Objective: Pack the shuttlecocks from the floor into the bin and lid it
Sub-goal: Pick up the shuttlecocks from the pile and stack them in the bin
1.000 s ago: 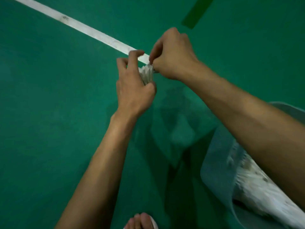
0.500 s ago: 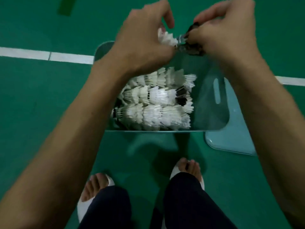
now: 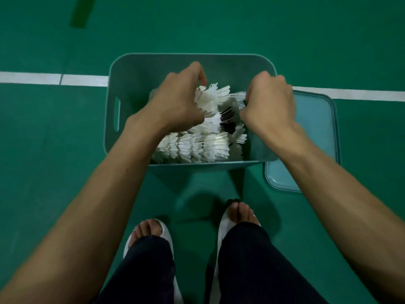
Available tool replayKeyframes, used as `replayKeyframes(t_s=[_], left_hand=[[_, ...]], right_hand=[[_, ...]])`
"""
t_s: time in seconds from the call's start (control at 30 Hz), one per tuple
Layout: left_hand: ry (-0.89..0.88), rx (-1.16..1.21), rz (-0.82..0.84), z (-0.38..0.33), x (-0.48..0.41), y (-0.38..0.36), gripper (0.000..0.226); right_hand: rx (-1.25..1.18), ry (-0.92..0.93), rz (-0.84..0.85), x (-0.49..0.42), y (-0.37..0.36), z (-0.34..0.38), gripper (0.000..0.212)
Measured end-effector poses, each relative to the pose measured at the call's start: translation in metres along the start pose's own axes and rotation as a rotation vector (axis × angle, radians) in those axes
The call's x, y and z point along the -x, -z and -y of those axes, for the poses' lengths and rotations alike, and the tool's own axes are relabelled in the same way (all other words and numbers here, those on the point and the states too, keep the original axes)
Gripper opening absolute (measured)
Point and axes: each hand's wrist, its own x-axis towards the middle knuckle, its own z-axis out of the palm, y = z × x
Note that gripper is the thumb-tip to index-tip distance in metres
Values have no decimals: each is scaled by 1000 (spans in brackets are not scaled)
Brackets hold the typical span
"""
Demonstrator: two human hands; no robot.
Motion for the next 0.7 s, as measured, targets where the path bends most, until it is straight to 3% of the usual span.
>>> replayKeyframes(t_s=[0.2, 0.3, 0.5, 0.7], left_hand=[[57, 45, -29, 6, -10, -13, 55], [59, 52, -34, 10, -10, -19, 55], [43, -7, -35, 16, -7, -24, 54], [33, 14, -5, 20, -4, -28, 52]], right_hand=[[-184, -127, 52, -16, -21, 0, 20], [-209, -168, 107, -12, -23, -1, 29], [-139, -136, 5, -5, -20, 2, 35], [-339, -283, 79, -9, -28, 10, 19]])
